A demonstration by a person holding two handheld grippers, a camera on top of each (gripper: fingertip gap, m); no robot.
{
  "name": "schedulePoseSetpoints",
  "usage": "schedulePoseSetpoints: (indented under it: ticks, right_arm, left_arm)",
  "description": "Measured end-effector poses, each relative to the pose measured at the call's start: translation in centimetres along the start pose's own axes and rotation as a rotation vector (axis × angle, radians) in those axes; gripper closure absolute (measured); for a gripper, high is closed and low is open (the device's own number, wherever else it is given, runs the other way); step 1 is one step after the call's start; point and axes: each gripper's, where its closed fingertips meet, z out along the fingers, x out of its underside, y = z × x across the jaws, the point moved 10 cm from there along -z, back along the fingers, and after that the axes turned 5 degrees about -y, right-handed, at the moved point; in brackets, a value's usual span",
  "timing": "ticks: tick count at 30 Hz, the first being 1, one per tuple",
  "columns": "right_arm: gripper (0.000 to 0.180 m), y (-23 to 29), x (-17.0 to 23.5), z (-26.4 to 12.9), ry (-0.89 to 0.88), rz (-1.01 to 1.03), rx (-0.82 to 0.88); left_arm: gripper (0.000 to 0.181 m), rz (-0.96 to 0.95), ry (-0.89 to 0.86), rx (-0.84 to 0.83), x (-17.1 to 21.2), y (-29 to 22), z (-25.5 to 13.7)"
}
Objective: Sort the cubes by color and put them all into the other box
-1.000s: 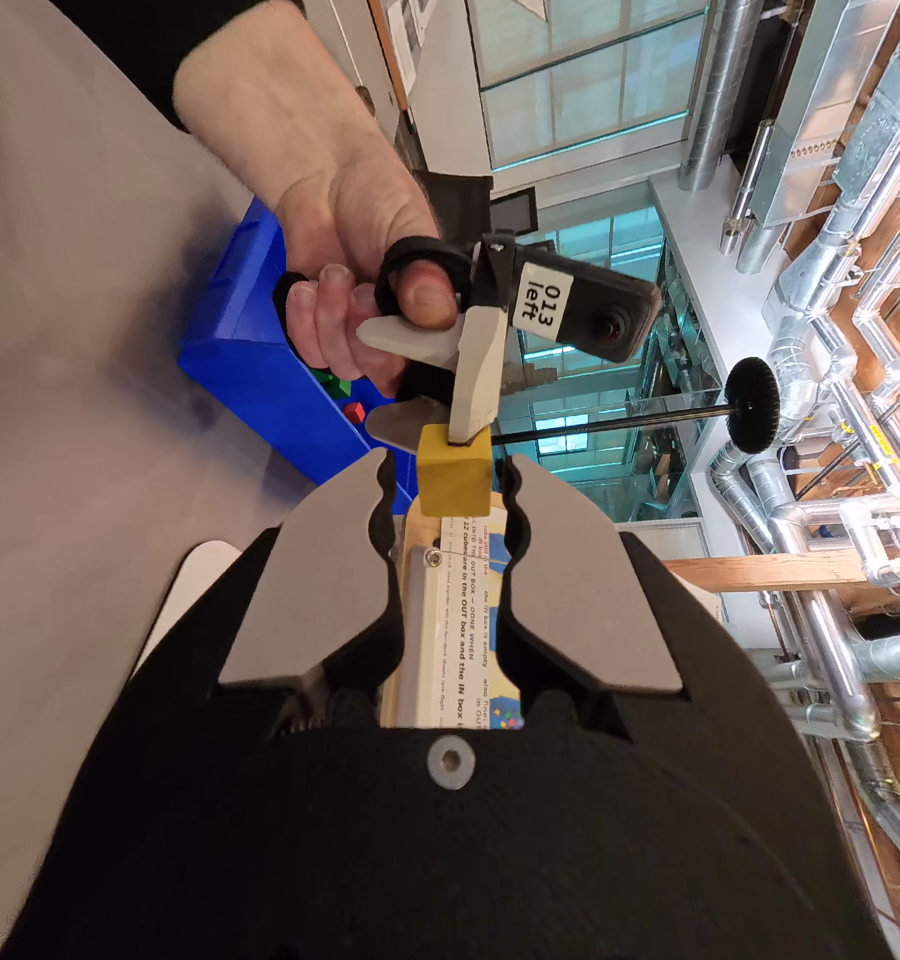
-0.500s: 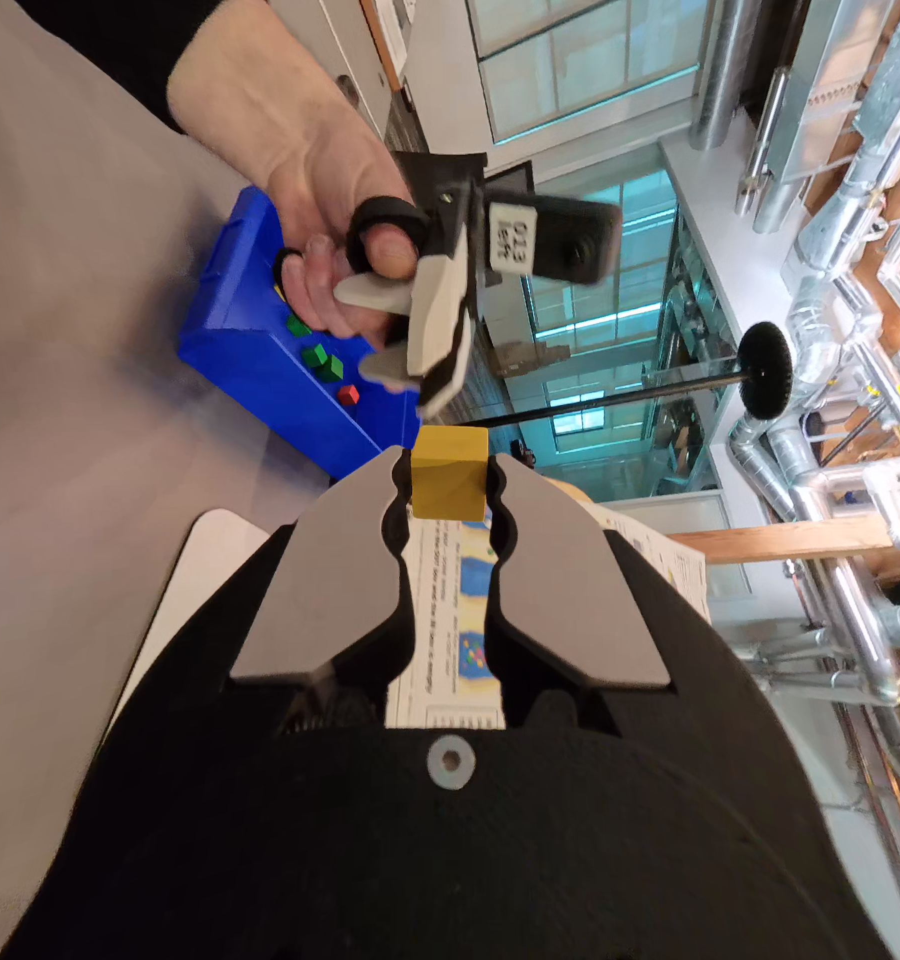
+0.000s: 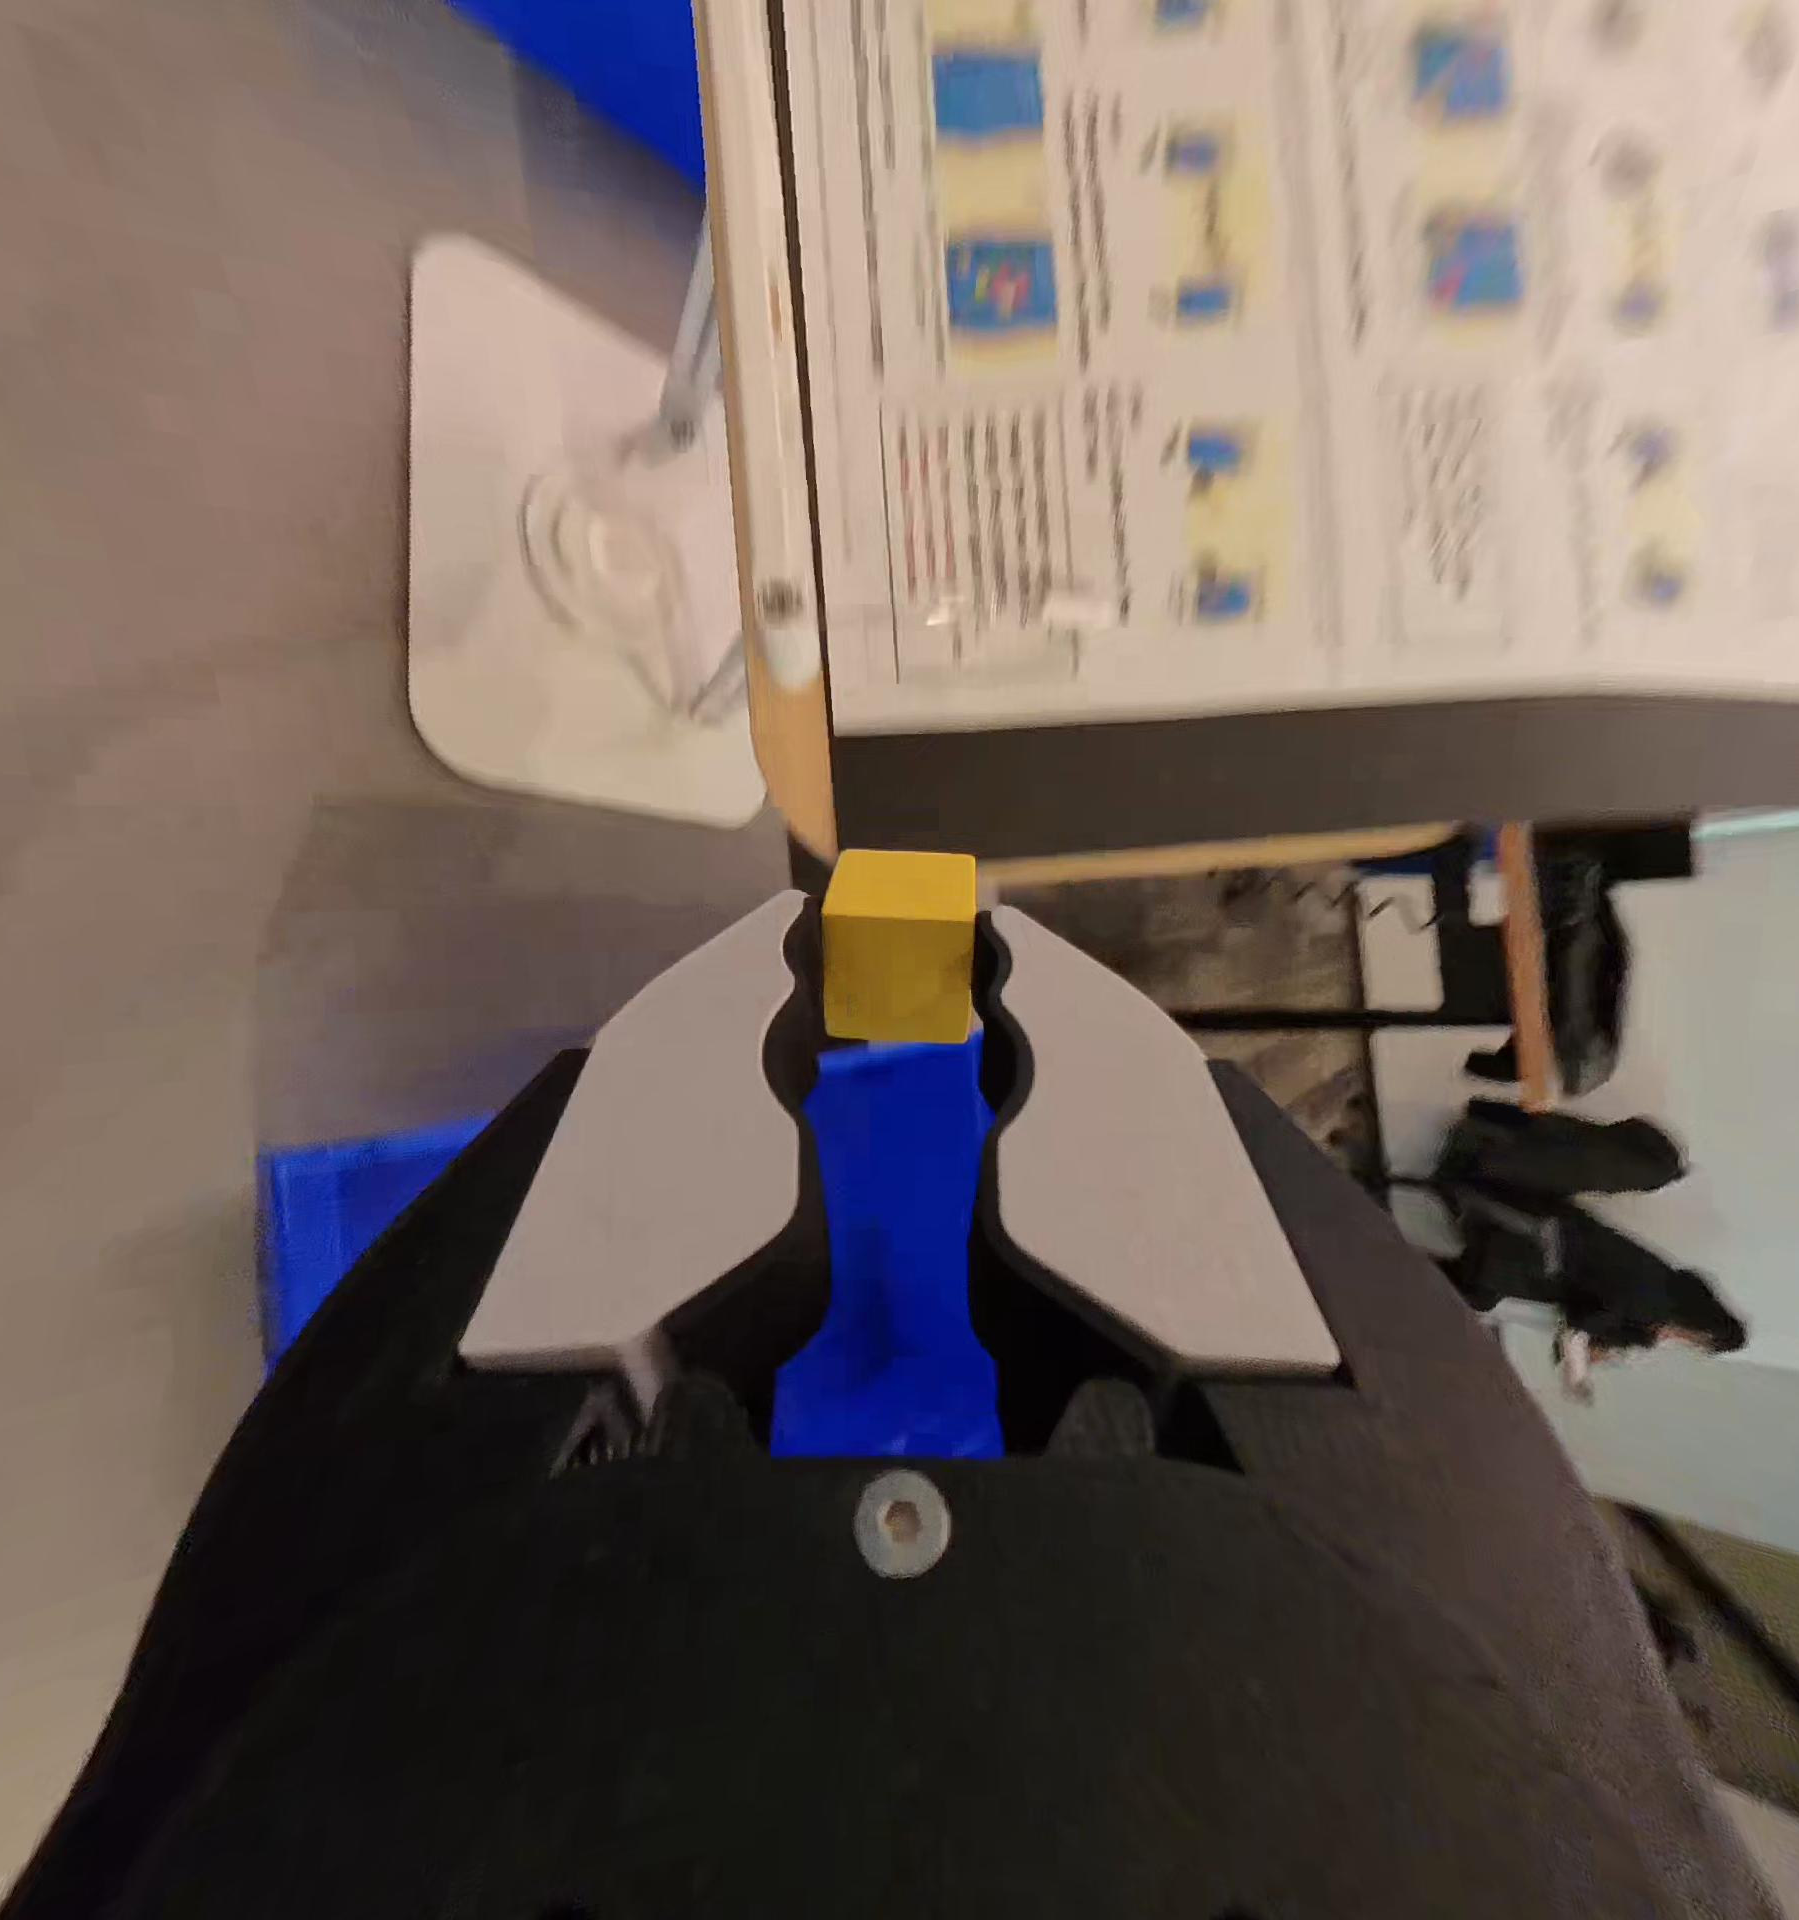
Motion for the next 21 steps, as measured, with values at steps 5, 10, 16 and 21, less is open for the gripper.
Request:
schedulePoseSetpoints:
  ticks: [5, 10, 16, 21]
  right_arm:
    - [0.152, -1.7, 7.3, 0.7, 0.201, 0.130, -0.153]
    - [0.151, -0.7, 13.2, 4.3, 0.401, 0.210, -0.363]
    - [0.151, 0.5, 18.8, 8.4, 0.551, 0.246, -0.516]
    - [0.151, 1.3, 21.4, 10.2, 0.670, 0.252, -0.607]
  left_arm:
    - [0.181, 0.048, 0.010, -0.007, -1.1, -0.8, 0.9]
    - [0.181, 0.039, 0.038, -0.013, -0.6, -0.6, 1.4]
    - [0.181, 0.013, 0.069, -0.014, 0.4, 0.1, 2.0]
    - [0.181, 0.013, 0.089, -0.016, 0.8, 0.2, 2.2]
